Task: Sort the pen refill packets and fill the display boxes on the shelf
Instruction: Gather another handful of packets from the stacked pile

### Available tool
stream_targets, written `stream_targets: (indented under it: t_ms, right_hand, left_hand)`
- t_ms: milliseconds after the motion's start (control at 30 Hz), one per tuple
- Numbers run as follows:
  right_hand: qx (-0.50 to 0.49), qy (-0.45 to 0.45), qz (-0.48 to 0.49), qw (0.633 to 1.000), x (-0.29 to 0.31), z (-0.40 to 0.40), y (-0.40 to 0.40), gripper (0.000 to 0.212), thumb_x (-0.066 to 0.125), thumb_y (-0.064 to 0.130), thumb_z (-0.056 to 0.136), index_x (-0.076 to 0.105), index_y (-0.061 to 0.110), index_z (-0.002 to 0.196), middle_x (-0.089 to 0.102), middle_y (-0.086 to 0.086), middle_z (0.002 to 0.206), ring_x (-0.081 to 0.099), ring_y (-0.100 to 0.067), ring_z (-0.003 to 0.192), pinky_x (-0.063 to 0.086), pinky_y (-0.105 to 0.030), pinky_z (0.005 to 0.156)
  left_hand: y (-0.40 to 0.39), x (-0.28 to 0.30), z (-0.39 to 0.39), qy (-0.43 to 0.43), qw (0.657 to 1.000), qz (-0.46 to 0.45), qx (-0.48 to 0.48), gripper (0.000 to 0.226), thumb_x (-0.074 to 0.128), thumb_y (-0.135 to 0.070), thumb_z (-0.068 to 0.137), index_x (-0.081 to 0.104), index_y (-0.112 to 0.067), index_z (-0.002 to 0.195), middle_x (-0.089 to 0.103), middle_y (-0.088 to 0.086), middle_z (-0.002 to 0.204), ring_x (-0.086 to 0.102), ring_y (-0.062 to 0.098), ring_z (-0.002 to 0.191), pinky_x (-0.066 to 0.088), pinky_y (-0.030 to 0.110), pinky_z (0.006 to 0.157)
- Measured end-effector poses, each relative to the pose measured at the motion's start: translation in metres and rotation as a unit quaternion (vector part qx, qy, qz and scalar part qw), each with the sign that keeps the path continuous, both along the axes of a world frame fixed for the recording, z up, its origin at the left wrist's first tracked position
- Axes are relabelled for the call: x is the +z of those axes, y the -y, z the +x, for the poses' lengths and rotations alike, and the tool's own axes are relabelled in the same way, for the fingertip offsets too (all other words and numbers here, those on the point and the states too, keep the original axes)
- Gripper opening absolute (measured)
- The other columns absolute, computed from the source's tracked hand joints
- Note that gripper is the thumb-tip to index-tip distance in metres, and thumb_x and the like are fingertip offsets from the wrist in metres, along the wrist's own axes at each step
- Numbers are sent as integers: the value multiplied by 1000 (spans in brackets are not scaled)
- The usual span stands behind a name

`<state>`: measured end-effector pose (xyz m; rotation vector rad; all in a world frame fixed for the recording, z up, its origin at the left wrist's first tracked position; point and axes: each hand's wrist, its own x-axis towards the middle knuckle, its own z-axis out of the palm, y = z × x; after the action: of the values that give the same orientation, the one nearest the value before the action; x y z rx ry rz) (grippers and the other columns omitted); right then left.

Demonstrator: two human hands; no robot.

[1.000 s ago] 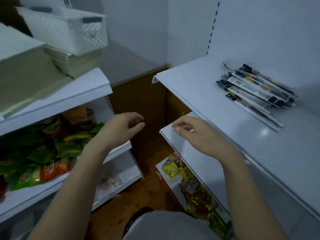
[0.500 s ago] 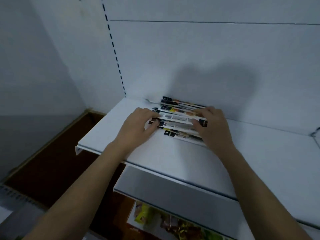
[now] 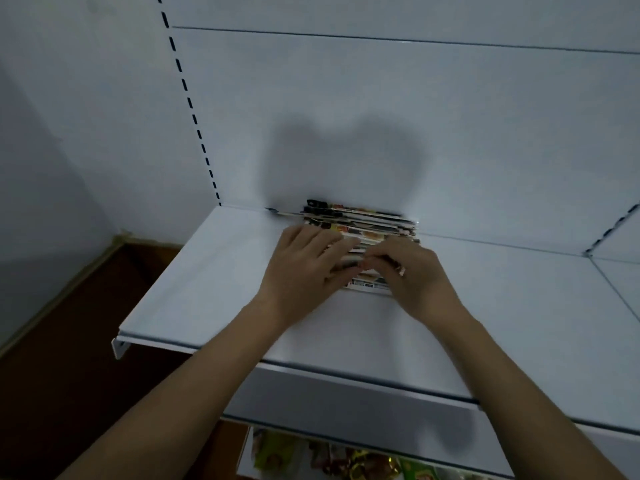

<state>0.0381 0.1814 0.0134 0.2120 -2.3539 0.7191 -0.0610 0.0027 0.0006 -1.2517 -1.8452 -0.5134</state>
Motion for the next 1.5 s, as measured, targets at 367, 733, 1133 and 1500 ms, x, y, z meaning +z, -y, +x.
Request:
stream_targets:
  t_ms: [367, 733, 1133, 1500]
  right_hand:
    - [-175, 129, 37, 975, -9, -30, -29, 27, 66, 27, 93, 71, 17, 117, 61, -2, 107, 52, -27, 102, 43, -39, 82]
    - [-147, -24, -17, 989, -9, -17, -18, 16, 60, 24, 93, 73, 14, 98, 69, 1, 94, 56, -18, 89, 45, -28, 81]
    - [41, 85, -166, 982, -6, -17, 3, 16, 63, 12, 94, 76, 22, 98, 73, 9, 91, 67, -10, 86, 51, -18, 79]
    - [-12, 242, -52, 969, -2, -2, -35, 12, 78, 23, 83, 75, 26, 95, 61, 14, 90, 53, 2, 88, 36, -6, 73]
  left_hand:
    - [17, 11, -45, 117, 987, 28, 102, 34, 44, -35, 102, 65, -11, 91, 65, 3, 74, 60, 26, 59, 33, 26, 50]
    - [12, -7, -37, 2, 999, 43, 25, 20, 56, -21, 94, 70, -9, 102, 68, 8, 88, 58, 26, 78, 52, 36, 62]
    - [7, -13, -40, -66, 996, -55, 36, 34, 76, -39, 78, 59, -18, 98, 63, 2, 86, 45, 25, 87, 31, 35, 71]
    - [19, 9, -32, 219, 974, -2, 50, 36, 50, 3, 83, 56, -9, 117, 65, 14, 95, 61, 35, 83, 47, 35, 66]
